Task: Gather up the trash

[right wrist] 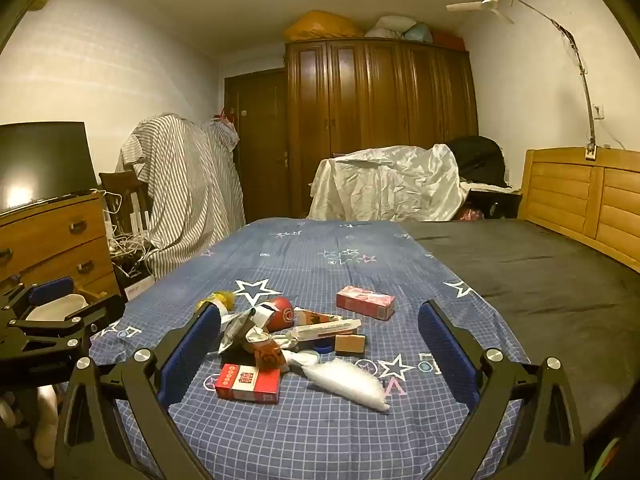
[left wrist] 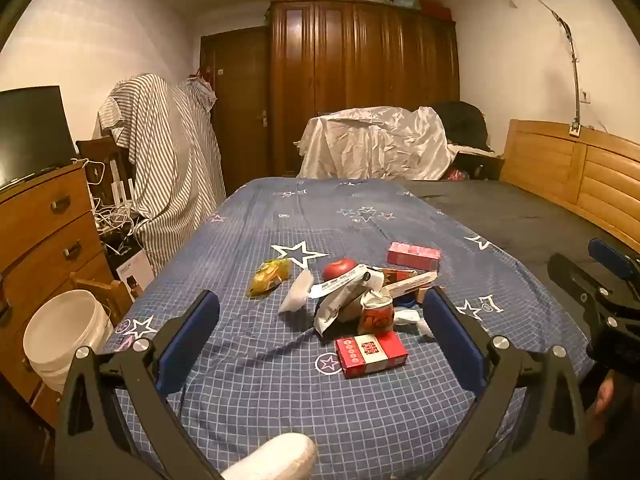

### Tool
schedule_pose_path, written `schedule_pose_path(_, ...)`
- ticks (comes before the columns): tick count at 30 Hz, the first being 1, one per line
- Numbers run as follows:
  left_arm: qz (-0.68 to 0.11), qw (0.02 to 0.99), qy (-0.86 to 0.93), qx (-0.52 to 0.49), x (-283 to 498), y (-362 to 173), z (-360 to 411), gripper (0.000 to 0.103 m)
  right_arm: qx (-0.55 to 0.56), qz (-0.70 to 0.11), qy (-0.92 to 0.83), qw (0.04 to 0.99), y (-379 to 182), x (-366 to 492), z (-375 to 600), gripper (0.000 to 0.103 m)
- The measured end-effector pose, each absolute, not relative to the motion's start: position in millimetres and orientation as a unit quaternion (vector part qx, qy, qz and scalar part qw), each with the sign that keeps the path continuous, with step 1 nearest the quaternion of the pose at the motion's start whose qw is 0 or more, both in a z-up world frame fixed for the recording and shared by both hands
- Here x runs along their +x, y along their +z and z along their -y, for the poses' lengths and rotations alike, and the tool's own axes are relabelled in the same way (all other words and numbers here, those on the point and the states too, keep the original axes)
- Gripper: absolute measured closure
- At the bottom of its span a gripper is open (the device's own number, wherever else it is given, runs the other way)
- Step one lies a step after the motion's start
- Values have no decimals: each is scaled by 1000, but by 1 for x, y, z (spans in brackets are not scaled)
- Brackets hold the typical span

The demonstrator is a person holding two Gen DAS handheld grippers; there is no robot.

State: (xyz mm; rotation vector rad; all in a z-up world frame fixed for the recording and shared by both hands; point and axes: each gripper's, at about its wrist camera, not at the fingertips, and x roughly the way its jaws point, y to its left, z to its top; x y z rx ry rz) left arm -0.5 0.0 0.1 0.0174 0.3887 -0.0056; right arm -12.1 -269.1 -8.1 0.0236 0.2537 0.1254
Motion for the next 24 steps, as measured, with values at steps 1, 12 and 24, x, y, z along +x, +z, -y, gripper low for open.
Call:
schedule_pose_path(1,-191,982,-4,8,-1,0,0,5,7,-131,62,989,-8,-12,269,5)
schedule_pose_path(12,-211,977,-8,16,1,-16,-2,5,9,-131,63,989,-7,-14,267,5)
schedule_pose_path(24,-211,977,-7,19,2,-12,3,5,11,-132,63,989,-5,-14,267,5)
